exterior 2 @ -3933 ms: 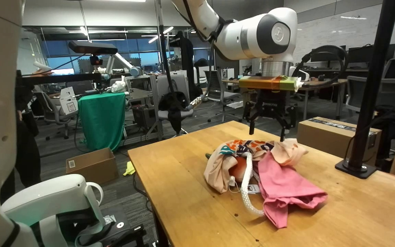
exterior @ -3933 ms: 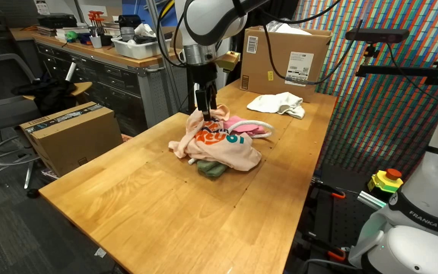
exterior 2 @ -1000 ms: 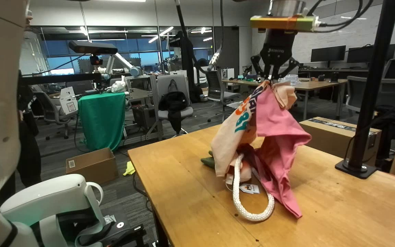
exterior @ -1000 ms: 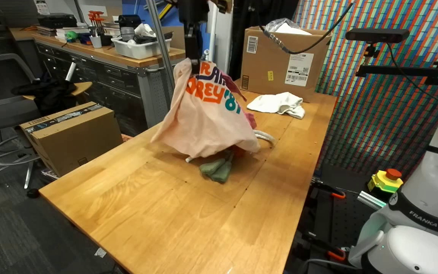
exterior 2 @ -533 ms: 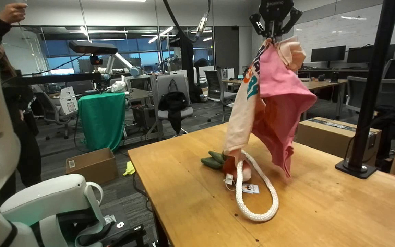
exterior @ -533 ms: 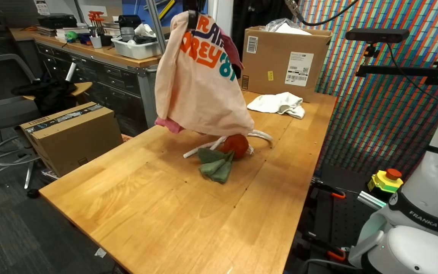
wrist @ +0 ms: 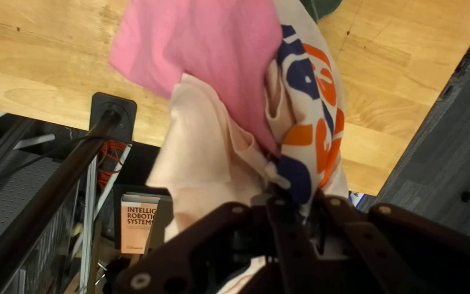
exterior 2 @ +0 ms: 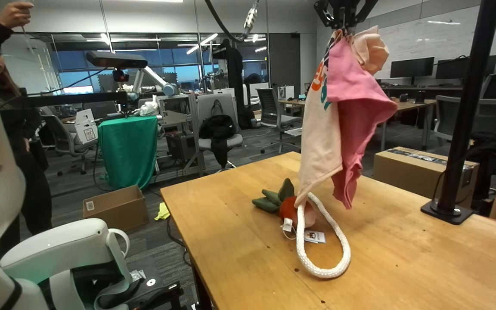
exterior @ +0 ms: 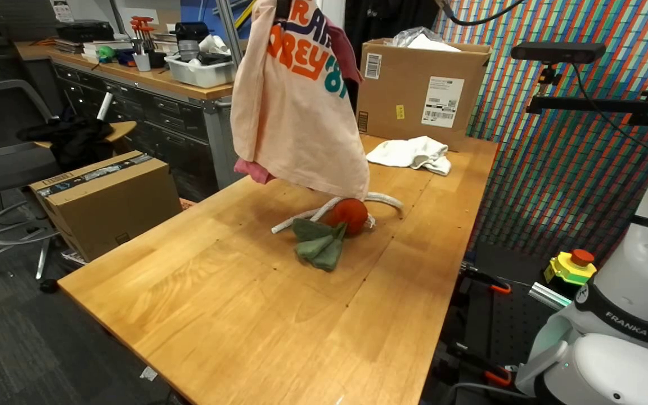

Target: Separate the clothes, rope and plush toy on the table

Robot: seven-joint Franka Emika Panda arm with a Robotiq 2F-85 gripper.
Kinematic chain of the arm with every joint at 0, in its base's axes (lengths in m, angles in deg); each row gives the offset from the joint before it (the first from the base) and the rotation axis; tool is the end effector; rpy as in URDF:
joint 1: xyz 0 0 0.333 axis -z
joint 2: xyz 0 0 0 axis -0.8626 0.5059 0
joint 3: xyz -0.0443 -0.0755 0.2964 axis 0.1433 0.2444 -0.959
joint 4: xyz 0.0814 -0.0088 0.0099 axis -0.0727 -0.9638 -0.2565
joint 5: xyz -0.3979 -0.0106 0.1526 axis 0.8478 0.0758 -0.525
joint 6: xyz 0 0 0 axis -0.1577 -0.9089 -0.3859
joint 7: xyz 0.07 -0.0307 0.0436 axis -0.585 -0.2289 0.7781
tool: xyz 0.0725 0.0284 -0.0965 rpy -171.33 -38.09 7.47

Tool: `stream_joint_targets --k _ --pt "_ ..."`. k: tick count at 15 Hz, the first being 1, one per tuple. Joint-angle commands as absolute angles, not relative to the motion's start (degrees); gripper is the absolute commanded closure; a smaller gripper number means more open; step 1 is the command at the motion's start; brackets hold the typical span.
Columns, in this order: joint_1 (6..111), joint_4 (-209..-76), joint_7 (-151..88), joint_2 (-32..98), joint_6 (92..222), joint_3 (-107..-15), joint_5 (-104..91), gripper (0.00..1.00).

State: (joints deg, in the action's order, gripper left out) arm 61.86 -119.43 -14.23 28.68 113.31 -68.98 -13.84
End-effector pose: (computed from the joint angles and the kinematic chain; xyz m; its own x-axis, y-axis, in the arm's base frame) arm 0.6532 0.0249 0.6513 0.9540 0.2470 0.1698 0.2595 -0.9642 -0.0551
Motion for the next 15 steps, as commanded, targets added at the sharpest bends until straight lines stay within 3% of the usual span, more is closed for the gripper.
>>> stream_joint_targets --k 1,15 --pt "61.57 -117.04 -17.53 28.77 112.93 -68.6 -12.34 0.93" --pt "60.3 -114.18 -38.77 32.81 131.47 -68.25 0.67 0.94"
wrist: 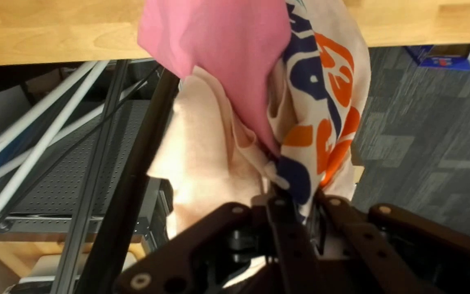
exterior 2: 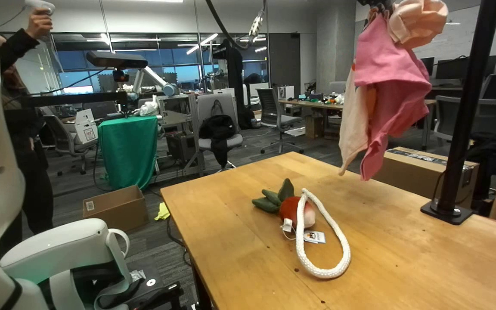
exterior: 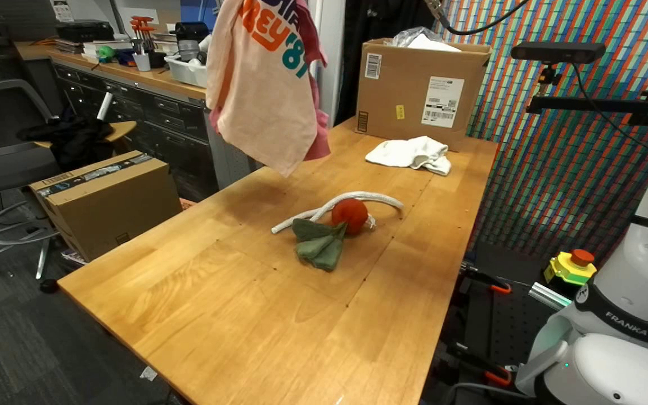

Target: Separate the clothes, rope and plush toy on the table

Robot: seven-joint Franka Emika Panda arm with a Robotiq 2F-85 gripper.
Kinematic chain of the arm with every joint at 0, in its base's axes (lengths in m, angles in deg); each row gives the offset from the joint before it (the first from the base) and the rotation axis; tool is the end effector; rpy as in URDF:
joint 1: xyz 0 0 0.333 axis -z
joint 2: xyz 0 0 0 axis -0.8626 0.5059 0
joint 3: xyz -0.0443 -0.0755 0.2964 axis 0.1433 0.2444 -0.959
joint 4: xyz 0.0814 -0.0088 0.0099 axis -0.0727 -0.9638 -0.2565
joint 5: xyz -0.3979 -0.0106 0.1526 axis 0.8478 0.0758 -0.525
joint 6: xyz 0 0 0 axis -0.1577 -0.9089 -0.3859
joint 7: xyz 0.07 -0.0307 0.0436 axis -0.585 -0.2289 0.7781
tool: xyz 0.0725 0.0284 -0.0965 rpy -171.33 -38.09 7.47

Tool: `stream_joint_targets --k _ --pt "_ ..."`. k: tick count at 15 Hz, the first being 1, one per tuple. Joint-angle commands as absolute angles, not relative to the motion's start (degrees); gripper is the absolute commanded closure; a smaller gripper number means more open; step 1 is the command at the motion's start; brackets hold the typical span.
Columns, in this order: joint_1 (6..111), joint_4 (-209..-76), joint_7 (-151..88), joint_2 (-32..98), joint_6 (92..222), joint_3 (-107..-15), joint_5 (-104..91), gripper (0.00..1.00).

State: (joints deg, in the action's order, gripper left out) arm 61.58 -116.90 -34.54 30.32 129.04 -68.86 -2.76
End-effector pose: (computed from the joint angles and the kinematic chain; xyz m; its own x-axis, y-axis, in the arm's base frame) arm 0.6864 0.0060 0.6880 0.8961 -0.0755 0.4374 -0.1037 -0.9938 0.0410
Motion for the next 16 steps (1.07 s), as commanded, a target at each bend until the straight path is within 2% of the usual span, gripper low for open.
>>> stream_joint_targets --k 1,16 --pt "59.99 -114.25 -39.69 33.51 131.53 -68.35 1.96 0.94" --pt "55.99 -114.28 -30.58 49.18 130.36 -77.54 -5.12 0.94"
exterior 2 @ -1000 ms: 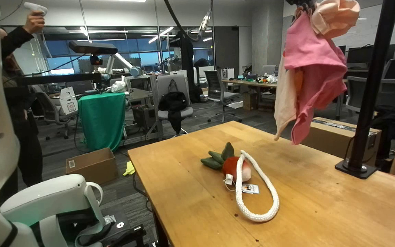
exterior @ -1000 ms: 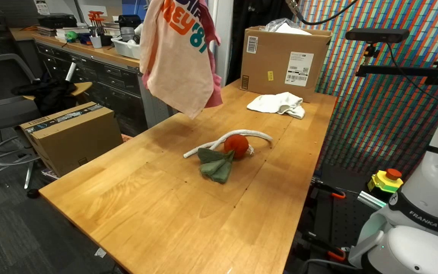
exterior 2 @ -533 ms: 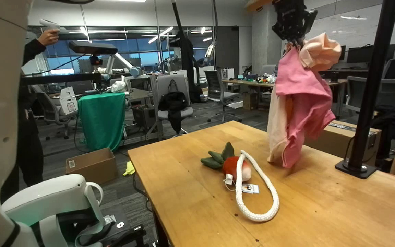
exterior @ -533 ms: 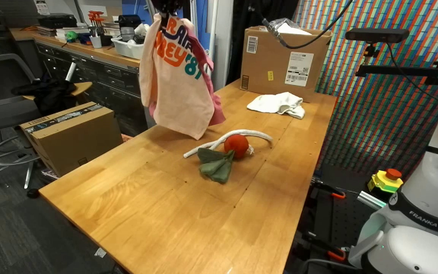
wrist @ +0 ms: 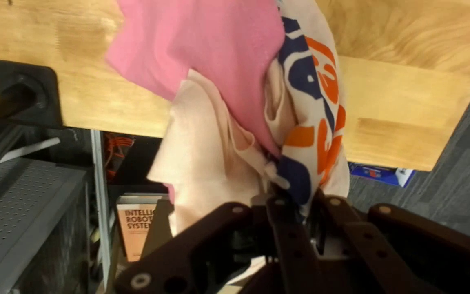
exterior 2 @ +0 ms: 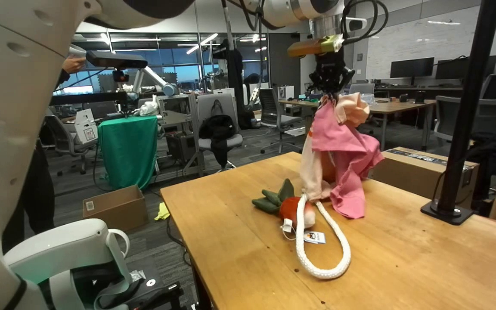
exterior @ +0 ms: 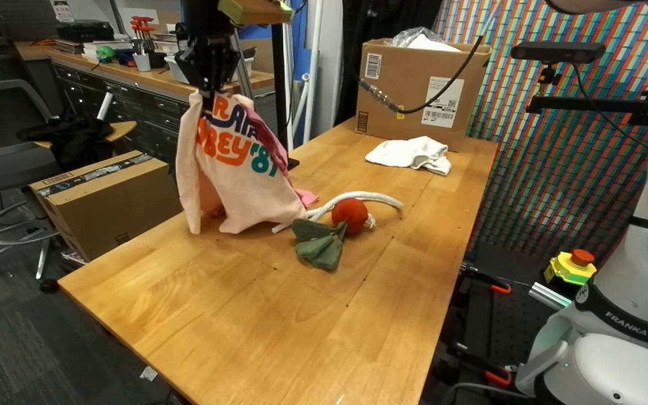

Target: Separate the clothes, rope and plush toy on the table

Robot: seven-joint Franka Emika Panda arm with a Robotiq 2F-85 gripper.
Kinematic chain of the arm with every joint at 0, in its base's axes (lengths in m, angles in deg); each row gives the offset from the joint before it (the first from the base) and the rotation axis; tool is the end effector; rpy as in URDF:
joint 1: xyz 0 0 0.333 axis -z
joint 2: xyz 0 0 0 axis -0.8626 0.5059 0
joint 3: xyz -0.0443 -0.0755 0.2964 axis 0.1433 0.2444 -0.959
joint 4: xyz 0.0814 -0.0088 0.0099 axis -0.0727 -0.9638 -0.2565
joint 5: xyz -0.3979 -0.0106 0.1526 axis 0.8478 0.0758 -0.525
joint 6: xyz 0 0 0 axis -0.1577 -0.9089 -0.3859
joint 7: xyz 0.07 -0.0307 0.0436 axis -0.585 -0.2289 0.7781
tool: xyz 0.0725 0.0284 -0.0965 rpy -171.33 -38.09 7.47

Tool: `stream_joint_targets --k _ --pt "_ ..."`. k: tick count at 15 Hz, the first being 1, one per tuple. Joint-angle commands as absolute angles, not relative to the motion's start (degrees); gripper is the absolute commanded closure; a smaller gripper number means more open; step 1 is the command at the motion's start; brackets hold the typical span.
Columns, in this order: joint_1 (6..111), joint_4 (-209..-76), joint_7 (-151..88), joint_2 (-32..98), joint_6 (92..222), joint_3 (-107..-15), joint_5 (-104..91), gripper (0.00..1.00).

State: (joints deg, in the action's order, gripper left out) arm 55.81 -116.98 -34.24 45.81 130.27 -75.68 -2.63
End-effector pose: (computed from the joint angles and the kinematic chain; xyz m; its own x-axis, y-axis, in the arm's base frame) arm 0.7430 0.1482 0.4974 0.9724 0.1173 0.2015 0.1197 -0.9928 0.0005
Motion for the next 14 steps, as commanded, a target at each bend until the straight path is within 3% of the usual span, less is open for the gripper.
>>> stream_joint_targets --k 1,10,11,12,14 --pt "56.1 -114.24 -29.39 50.13 130.33 -78.41 -6.16 0.94" --pt "51.91 -112.14 -21.42 55.61 130.0 -76.78 -11.87 0.93" --pt "51.82 -112.06 -21.1 55.72 130.05 -76.74 -12.1 0.63" --pt "51.81 -111.79 -20.59 55.67 129.69 -76.78 -12.27 0.62" --pt "52.95 -112.28 -20.43 55.52 130.31 -78.38 -10.92 0.48"
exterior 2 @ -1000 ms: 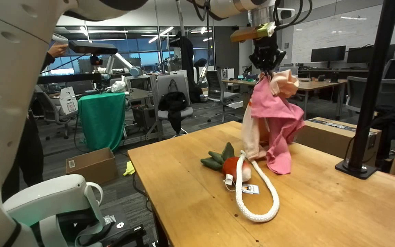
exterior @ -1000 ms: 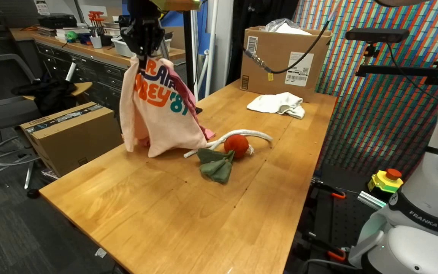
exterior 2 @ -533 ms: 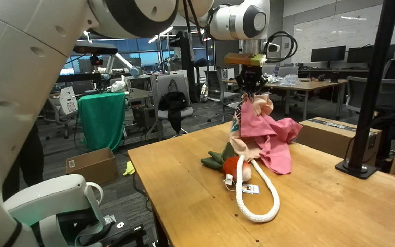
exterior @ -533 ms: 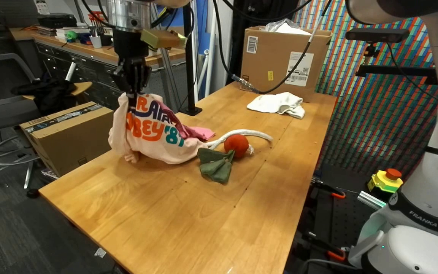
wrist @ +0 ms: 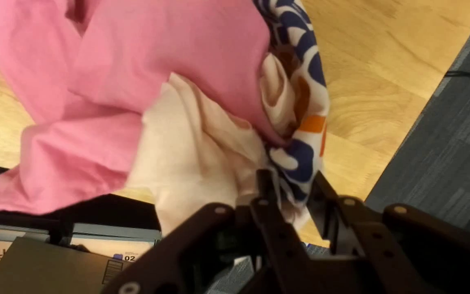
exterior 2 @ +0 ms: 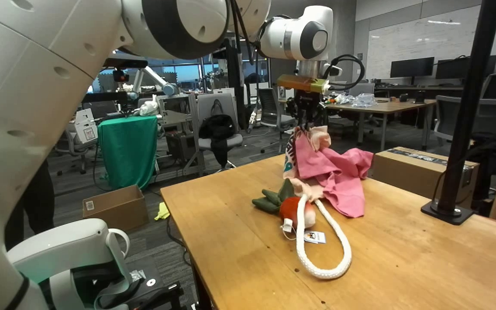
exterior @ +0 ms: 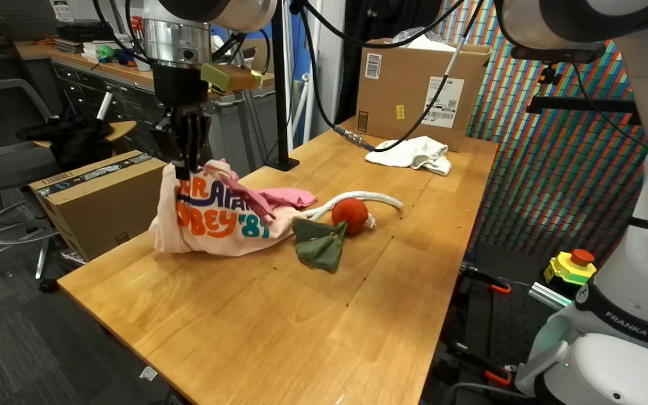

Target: Separate the clothes, rope and plush toy on the table

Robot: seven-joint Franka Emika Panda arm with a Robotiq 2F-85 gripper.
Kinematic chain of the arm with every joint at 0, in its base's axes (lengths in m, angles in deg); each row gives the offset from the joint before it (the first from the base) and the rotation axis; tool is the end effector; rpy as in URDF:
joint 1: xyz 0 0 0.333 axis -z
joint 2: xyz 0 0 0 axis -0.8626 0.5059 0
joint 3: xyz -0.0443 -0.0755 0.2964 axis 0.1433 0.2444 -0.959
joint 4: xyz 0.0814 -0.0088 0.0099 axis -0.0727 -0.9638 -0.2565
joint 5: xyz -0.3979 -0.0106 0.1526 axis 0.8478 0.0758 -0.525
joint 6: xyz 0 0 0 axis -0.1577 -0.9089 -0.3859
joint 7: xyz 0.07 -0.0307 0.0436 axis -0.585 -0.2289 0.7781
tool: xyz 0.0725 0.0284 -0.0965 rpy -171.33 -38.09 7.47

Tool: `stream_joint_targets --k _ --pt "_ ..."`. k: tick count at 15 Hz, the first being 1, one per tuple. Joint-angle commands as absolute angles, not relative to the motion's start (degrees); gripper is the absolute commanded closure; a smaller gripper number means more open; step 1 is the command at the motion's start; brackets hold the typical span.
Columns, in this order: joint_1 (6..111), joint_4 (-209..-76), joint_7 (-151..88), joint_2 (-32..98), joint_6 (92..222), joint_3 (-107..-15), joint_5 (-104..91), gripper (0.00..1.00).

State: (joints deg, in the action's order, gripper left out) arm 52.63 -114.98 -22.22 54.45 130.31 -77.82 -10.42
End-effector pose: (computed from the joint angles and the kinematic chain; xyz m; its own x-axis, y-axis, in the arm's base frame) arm 0.7453 0.2228 0.4044 0.9288 0.3565 0.1014 0.3684 -0.9180 -0.1469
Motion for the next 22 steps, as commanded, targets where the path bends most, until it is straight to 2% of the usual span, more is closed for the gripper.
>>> stream_joint_targets --k 1,5,7,22 --pt "52.92 -112.09 -20.29 55.59 129.92 -78.33 -10.78 0.41" --pt "51.45 -111.52 -19.97 55.37 127.74 -76.09 -11.26 0.11" --pt "51.27 -111.53 -20.07 55.08 126.83 -75.53 -10.94 0.01" --pt "51.83 -113.9 -20.5 56.58 124.97 -72.15 -7.32 0.0"
